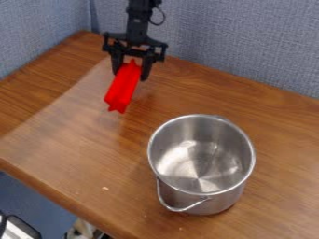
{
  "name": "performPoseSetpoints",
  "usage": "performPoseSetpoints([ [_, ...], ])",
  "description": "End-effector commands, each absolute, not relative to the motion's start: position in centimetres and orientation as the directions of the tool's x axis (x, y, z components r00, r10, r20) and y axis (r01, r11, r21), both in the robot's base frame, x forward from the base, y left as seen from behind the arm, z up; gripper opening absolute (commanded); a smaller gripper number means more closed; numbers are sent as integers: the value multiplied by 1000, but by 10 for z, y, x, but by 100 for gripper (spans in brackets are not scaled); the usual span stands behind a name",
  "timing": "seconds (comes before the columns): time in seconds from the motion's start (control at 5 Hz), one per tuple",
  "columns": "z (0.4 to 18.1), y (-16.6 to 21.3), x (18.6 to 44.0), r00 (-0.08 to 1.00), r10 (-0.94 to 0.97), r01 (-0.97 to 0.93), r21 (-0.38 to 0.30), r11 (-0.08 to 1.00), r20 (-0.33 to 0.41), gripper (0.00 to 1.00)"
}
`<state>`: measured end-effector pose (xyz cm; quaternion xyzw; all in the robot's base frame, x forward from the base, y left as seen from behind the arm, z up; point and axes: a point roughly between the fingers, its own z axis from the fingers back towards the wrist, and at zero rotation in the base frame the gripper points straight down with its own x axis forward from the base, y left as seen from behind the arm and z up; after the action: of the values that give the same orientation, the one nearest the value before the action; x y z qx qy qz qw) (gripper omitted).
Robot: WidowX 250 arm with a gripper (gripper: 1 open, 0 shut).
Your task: Put the red object in the metal pot
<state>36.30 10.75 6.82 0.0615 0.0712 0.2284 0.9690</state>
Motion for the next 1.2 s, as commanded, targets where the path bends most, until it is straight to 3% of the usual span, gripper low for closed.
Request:
performPoseSetpoints([
  [0.0, 112, 129, 366, 894, 446, -438, 136, 888, -31, 0],
  [0.2, 134, 136, 346, 916, 399, -393, 122, 912, -32, 0],
  [0.6, 170, 103, 312, 948, 320, -318, 88, 944, -7, 0],
  [0.8, 180, 74, 289, 968, 252, -251, 75, 965, -2, 0],
  [1.0, 176, 44, 270, 992, 128, -127, 81, 989, -3, 0],
])
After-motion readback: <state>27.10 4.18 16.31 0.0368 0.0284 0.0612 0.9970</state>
